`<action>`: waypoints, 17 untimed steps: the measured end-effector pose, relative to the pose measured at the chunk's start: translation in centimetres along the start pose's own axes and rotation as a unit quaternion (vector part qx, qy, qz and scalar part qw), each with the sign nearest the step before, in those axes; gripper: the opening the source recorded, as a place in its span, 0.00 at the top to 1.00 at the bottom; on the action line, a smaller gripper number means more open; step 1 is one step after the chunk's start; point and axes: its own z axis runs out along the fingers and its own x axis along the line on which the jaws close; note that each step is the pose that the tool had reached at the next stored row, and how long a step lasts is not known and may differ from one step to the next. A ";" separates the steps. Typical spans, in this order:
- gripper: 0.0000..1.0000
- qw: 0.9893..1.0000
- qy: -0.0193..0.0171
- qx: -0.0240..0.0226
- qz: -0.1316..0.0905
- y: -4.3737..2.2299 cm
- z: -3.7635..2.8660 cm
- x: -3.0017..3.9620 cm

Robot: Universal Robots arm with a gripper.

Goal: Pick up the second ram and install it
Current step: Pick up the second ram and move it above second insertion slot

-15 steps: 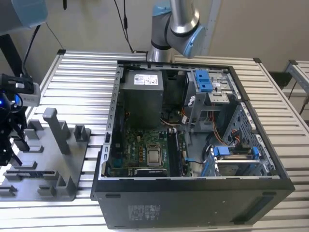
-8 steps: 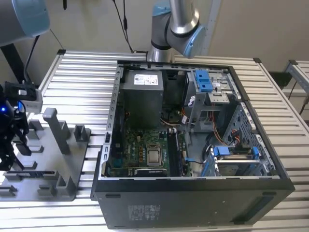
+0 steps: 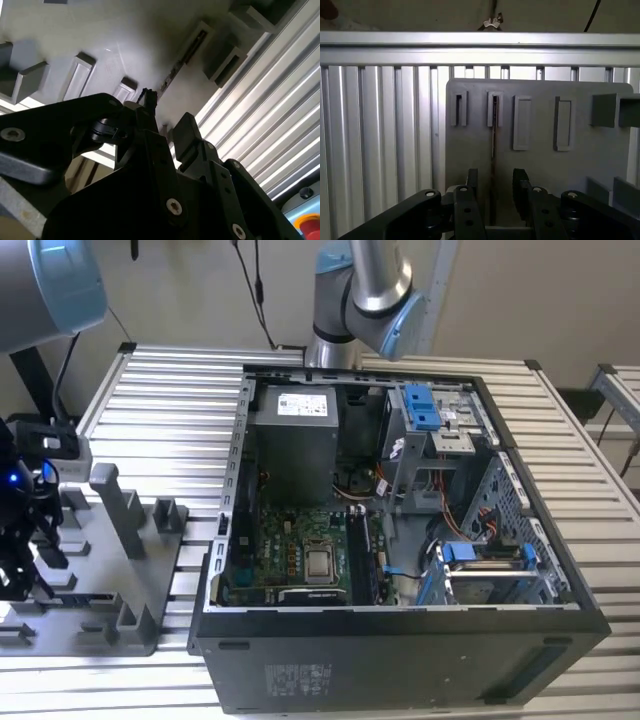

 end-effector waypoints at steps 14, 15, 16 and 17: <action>0.58 1.000 0.000 0.000 -0.005 0.91 1.68 0.05; 0.58 1.000 0.000 0.000 -0.007 0.93 1.86 0.06; 0.58 1.000 0.000 0.000 -0.009 0.96 2.04 0.05; 0.58 1.000 0.000 0.000 -0.011 0.98 2.22 0.06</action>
